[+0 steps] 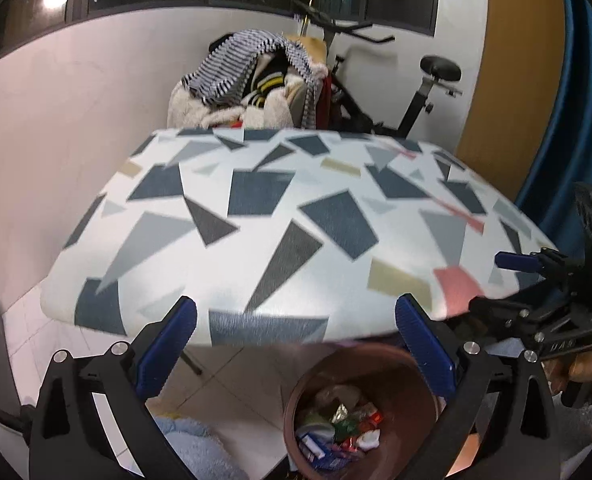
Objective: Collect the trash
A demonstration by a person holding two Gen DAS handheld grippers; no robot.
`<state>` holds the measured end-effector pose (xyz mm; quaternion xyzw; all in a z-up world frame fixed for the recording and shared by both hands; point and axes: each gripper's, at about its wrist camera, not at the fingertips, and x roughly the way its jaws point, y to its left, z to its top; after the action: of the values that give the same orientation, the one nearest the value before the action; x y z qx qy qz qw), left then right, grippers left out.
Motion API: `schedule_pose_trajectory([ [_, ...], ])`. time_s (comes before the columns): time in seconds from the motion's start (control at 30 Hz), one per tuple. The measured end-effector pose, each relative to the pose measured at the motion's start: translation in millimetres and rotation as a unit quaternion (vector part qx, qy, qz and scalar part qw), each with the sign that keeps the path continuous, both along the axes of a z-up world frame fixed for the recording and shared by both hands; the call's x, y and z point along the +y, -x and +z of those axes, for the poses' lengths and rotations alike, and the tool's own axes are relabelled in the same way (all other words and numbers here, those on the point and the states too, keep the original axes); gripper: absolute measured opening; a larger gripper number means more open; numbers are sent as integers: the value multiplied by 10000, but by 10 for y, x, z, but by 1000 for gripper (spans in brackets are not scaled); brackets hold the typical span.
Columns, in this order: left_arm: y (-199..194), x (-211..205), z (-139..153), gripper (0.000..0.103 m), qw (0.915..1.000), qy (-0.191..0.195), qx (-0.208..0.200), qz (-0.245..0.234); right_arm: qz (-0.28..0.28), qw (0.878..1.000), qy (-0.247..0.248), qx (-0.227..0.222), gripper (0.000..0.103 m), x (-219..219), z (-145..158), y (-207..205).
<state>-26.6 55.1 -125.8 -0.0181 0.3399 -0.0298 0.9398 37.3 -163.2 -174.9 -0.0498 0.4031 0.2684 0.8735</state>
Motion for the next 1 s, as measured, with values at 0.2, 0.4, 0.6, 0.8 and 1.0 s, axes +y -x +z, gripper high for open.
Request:
schedule_pose_trajectory([
  [0.2,-90,-63,374,97,9995,95,-279,56,-349,9984,-163,-408,97,-274,525,-87],
  [0.4,-111,-199,804,97,9976,-100,-675,72,-561,9951,-275,-761,97,-494,918,-99],
  [0.6,-75,-350,1154,97,9948,-287,-971,116,-653,9916,-361,-1052,97,-641,1258,-69],
  [0.8,-63,-395,1350,97,9939,-171,-1090,48,-712,9885,-493,-1243,97,-735,1458,-13],
  [1.0,-51,-450,1402,97,9933,-213,-1132,12,-730,9868,-545,-1341,97,-770,1563,27],
])
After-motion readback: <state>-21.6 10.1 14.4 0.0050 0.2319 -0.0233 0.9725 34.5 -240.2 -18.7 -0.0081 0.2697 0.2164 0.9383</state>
